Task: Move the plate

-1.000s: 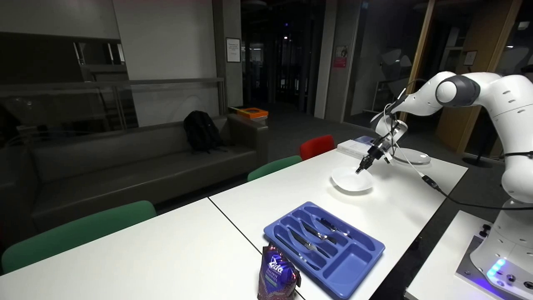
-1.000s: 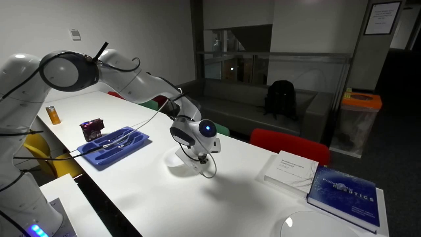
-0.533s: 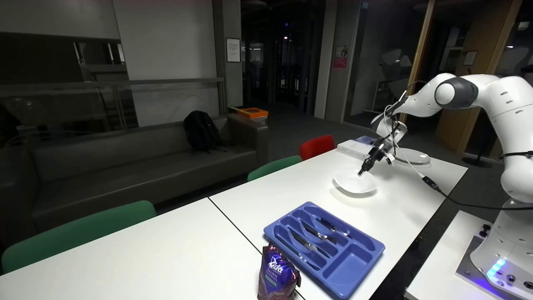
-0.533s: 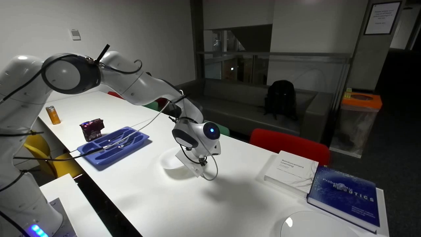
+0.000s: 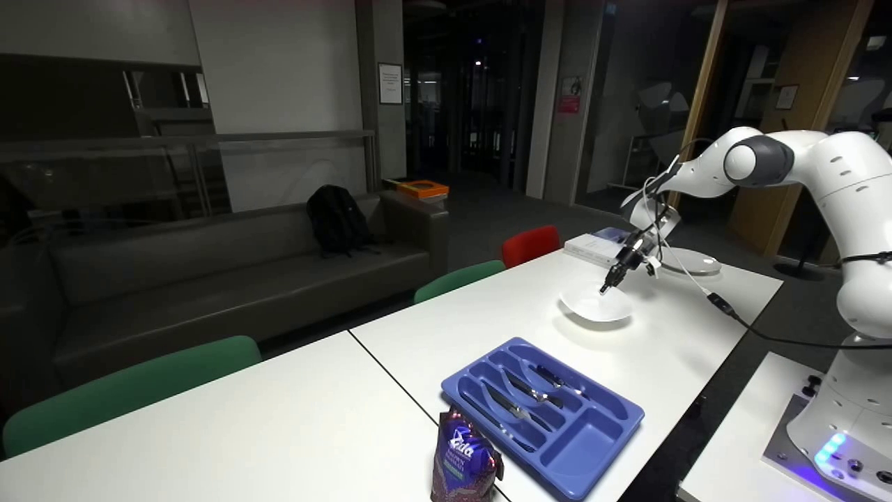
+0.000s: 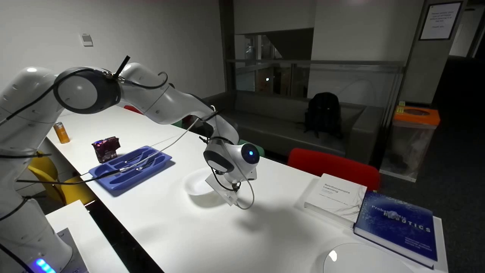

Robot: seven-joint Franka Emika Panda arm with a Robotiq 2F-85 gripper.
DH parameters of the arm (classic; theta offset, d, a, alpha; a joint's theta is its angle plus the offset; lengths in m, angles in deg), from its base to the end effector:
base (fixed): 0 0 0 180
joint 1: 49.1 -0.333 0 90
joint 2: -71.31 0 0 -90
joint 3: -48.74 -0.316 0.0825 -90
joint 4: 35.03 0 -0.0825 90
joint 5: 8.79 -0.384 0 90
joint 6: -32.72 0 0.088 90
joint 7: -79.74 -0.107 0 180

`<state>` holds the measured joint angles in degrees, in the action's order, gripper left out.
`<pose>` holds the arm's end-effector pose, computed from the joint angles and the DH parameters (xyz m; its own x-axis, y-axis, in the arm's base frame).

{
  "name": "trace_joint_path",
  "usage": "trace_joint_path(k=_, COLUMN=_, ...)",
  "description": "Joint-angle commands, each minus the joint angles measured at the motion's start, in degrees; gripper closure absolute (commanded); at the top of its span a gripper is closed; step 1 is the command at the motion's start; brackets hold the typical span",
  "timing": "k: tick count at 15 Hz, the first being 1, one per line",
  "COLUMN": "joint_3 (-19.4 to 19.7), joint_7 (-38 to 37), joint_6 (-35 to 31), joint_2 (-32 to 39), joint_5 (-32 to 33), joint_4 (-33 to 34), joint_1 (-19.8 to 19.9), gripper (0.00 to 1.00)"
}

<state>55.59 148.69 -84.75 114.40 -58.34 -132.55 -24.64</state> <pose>0.5680 -0.2913 0.1417 0.9715 0.0256 0.2356 0.1631 -0.7934 -0.5865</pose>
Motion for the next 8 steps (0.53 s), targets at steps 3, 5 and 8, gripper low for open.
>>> trace_joint_path(k=3, joint_3=-0.92, joint_7=-1.41, joint_6=4.77, joint_2=2.66, joint_5=1.43, joint_4=5.34, joint_1=1.9, gripper=0.97)
trace_joint_path(k=5, joint_3=-1.07, joint_7=-1.32, joint_6=5.48, joint_2=3.7, joint_5=1.64, joint_4=6.62, joint_1=2.14, gripper=0.97)
trace_joint_path(k=8, joint_3=-1.18, joint_7=-1.44, joint_6=6.73, joint_2=5.1, joint_5=1.79, joint_4=8.37, joint_1=2.43, gripper=0.97)
